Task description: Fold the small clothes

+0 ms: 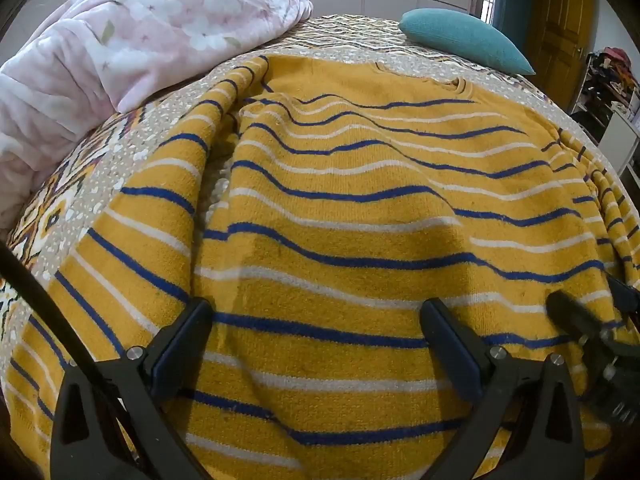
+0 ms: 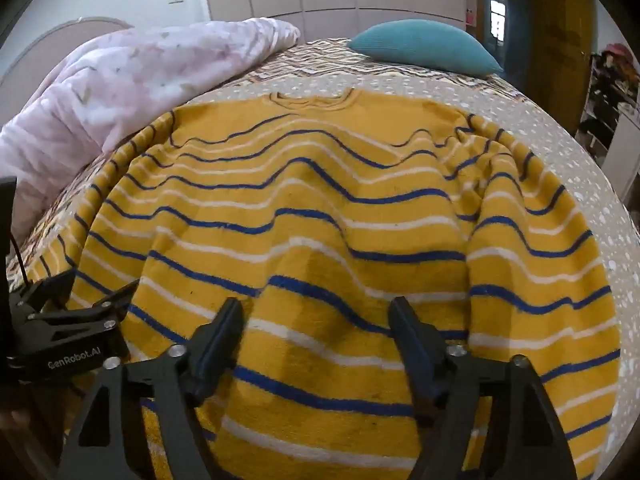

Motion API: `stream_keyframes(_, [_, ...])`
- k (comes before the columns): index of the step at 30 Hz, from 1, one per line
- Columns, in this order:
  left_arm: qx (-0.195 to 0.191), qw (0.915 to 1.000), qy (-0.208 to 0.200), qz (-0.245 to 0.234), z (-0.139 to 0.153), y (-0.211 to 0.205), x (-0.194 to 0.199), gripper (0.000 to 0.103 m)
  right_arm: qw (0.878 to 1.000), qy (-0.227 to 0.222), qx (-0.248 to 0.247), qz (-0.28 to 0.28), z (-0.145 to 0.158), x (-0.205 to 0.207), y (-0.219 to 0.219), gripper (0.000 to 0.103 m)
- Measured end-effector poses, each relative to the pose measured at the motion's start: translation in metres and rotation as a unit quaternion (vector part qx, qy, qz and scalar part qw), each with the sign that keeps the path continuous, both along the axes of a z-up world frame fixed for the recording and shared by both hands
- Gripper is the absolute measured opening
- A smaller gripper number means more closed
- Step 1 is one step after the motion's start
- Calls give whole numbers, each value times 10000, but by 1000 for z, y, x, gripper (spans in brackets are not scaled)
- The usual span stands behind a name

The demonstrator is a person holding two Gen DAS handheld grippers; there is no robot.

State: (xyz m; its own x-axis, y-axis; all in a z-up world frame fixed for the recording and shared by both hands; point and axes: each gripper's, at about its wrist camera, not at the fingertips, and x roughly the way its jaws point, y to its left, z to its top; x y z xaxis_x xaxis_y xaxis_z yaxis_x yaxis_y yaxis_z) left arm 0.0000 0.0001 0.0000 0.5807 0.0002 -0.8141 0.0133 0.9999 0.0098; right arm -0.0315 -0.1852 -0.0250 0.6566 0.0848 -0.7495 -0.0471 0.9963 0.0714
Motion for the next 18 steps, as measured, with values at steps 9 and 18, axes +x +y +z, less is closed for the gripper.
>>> stream_keyframes(9, [8, 10000, 7, -2, 0, -1, 0, 103, 9994, 41, -329, 104, 1, -2, 12, 93])
stream_keyframes(18, [0, 10000, 6, -2, 0, -1, 0, 103, 9993, 49, -342, 112, 2, -3, 11, 93])
